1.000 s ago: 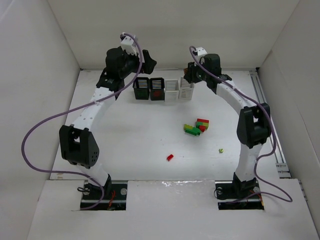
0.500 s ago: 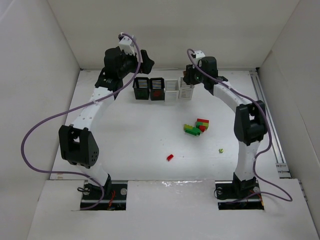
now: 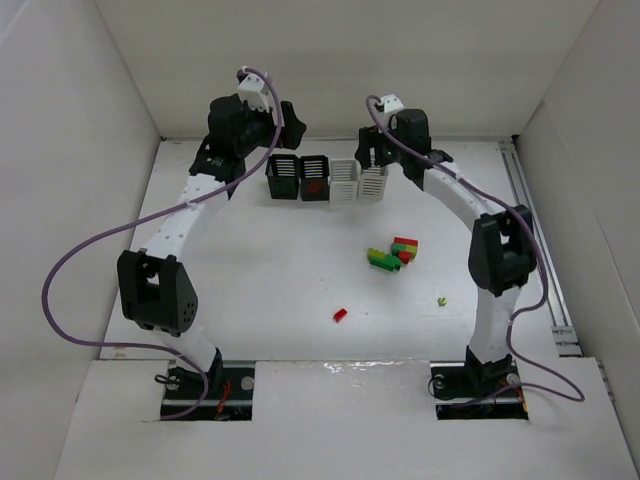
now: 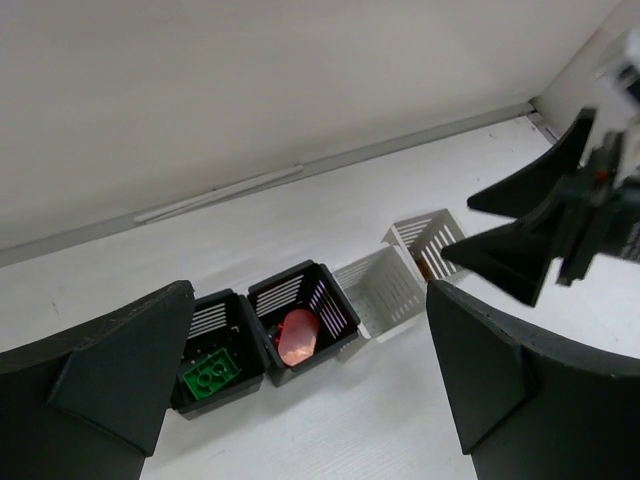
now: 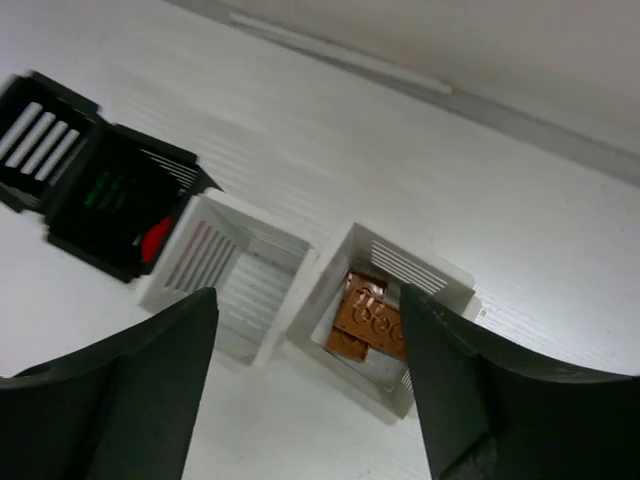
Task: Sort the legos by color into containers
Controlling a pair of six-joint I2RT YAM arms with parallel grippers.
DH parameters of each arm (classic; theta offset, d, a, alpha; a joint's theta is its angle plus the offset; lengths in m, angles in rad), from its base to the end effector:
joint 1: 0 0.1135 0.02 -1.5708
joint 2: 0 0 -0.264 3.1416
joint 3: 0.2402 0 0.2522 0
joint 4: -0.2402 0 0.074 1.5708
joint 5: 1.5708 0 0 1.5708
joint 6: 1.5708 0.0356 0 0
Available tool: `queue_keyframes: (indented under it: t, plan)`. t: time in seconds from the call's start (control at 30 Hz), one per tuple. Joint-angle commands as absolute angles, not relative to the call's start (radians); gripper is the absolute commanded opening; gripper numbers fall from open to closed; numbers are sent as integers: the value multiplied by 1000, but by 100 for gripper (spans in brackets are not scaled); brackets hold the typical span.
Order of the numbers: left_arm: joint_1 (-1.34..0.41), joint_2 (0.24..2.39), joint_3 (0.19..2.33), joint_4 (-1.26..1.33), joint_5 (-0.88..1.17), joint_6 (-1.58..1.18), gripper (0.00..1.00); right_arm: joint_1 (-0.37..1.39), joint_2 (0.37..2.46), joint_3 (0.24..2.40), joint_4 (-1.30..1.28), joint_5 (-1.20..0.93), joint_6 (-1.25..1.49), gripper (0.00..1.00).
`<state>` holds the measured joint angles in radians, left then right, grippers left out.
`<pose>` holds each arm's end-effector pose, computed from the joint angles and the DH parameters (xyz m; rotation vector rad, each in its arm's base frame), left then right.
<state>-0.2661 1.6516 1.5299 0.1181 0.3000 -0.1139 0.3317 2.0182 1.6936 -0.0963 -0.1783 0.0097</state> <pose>0.3829 -0.1153 0.4061 0.3577 1.5589 -0.5324 0.4565 0.1639 0.2857 -0.4356 1.9586 0.3969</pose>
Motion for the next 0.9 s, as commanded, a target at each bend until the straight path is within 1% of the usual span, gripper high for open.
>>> queue_keyframes:
  t: [0.0, 0.03, 0.07, 0.13, 0.17, 0.2, 0.23, 0.3, 0.33, 0.37, 0.43, 0.47, 0.53, 0.57, 0.6, 0.67, 0.7, 0.77, 0.8, 0.87]
  plan:
    - [-255, 1586, 1511, 101, 375, -106, 100, 357, 1820, 1732, -58, -143, -21, 76]
    - [-241, 1576, 1481, 89, 405, -82, 100, 370, 1793, 1692, -58, -97, -21, 74]
    - [-241, 1545, 1459, 77, 440, -54, 100, 370, 1745, 1666, -58, -48, -11, 67]
    - [-232, 1496, 1398, 32, 538, 74, 100, 379, 1694, 1608, -58, 27, -11, 64]
    - [-232, 1465, 1309, 32, 570, 115, 100, 379, 1628, 1526, -58, 46, -20, 64]
    - [-232, 1406, 1267, 3, 596, 158, 100, 365, 1594, 1482, -58, 46, -29, 64]
    - [-244, 1379, 1232, -17, 607, 196, 100, 318, 1560, 1442, -58, -27, -38, 68]
    - [-282, 1323, 1149, -75, 620, 332, 100, 249, 1484, 1367, -89, -104, -22, 76]
    - [-297, 1307, 1125, -130, 647, 378, 98, 220, 1470, 1358, -122, -104, -3, 76]
    - [-311, 1293, 1102, -156, 656, 421, 94, 165, 1470, 1358, -142, -80, 8, 76]
    - [-362, 1270, 1042, -219, 669, 527, 90, 99, 1450, 1333, -166, -104, 20, 70]
    - [-382, 1270, 1028, -242, 678, 563, 89, 42, 1437, 1333, -193, -144, 20, 70]
    - [-431, 1284, 1005, -288, 678, 651, 86, 3, 1437, 1333, -236, -156, 20, 70]
    - [-480, 1284, 1005, -323, 678, 669, 86, -12, 1437, 1345, -277, -172, 9, 73]
    - [-504, 1298, 1005, -334, 678, 681, 83, -41, 1437, 1345, -293, -204, 9, 75]
    - [-578, 1298, 980, -318, 637, 681, 80, -61, 1437, 1355, -337, -230, -12, 75]
    - [-604, 1298, 968, -299, 617, 660, 80, -72, 1437, 1355, -350, -248, -12, 76]
    - [-658, 1307, 947, -258, 578, 600, 79, -84, 1437, 1364, -376, -268, -12, 76]
    - [-711, 1307, 946, -235, 548, 563, 79, -84, 1437, 1364, -386, -282, -12, 76]
    - [-759, 1328, 946, -210, 513, 413, 77, -94, 1410, 1364, -399, -302, -12, 78]
